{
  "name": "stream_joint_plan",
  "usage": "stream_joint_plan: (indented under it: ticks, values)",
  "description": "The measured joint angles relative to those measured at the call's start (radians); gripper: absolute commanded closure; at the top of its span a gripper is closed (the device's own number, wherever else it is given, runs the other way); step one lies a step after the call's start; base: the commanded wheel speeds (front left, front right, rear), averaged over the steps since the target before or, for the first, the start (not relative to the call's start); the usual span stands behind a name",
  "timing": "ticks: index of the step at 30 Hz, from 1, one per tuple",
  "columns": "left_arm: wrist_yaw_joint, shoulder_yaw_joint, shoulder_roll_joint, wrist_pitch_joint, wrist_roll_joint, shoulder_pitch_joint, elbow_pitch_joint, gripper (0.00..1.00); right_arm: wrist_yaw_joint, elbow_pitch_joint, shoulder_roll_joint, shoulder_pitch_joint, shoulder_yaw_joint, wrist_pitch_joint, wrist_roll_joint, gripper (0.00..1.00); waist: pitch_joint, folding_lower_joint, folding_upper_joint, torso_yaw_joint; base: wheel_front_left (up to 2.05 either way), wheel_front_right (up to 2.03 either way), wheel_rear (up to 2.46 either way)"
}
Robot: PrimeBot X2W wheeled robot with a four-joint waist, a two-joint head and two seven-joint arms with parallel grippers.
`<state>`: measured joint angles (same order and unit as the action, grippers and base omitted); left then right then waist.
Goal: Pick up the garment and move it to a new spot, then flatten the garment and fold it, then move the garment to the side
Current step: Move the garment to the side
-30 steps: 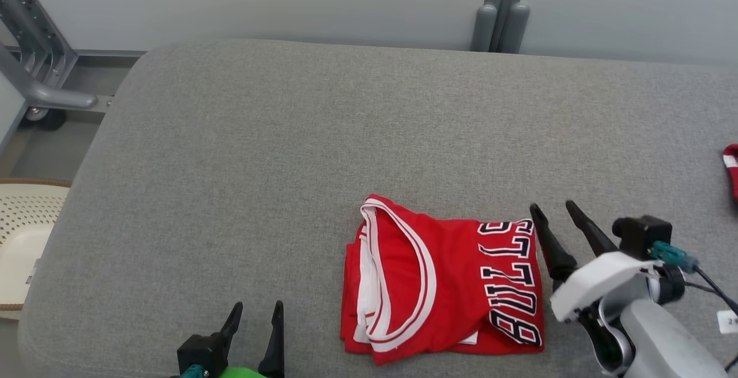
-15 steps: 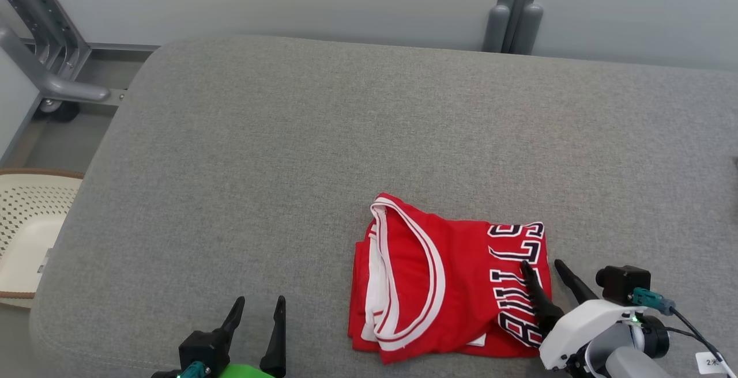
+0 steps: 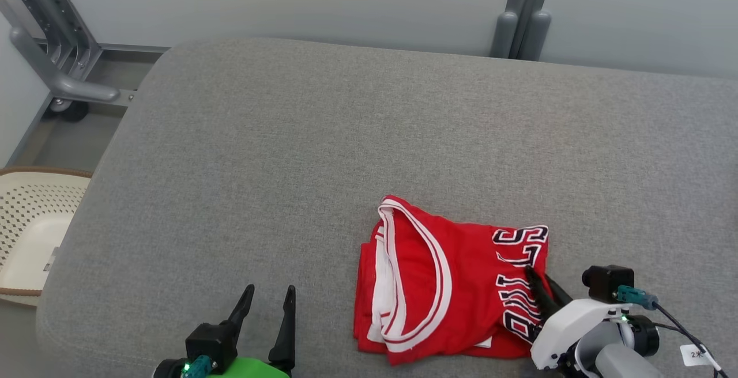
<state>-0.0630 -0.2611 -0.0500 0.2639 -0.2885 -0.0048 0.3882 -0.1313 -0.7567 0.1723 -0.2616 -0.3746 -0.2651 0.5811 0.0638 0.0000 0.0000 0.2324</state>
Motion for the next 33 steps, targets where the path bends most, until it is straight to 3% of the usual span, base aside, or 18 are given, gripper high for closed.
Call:
stream_joint_plan:
  ticks: [7, 15, 33]
  values:
    - [-0.003, -0.005, 0.000, 0.000, 0.011, -0.002, -0.038, 0.00, 0.000, 0.051, 0.021, -0.010, 0.057, 0.003, -0.035, 1.00, -0.017, 0.0000, 0.0000, -0.039, 0.00, 0.00, 0.00]
    - [-0.001, -0.008, 0.000, 0.000, 0.018, -0.003, -0.059, 0.00, 0.000, 0.066, 0.031, -0.010, 0.093, 0.003, -0.057, 1.00, -0.034, 0.0000, 0.0000, -0.130, 0.00, 0.00, 0.00]
    - [0.003, 0.023, 0.000, 0.000, 0.062, -0.052, -0.087, 0.00, 0.000, 0.085, 0.009, -0.029, 0.115, 0.003, -0.065, 1.00, -0.021, 0.0000, 0.0000, -0.463, 0.00, 0.00, 0.00]
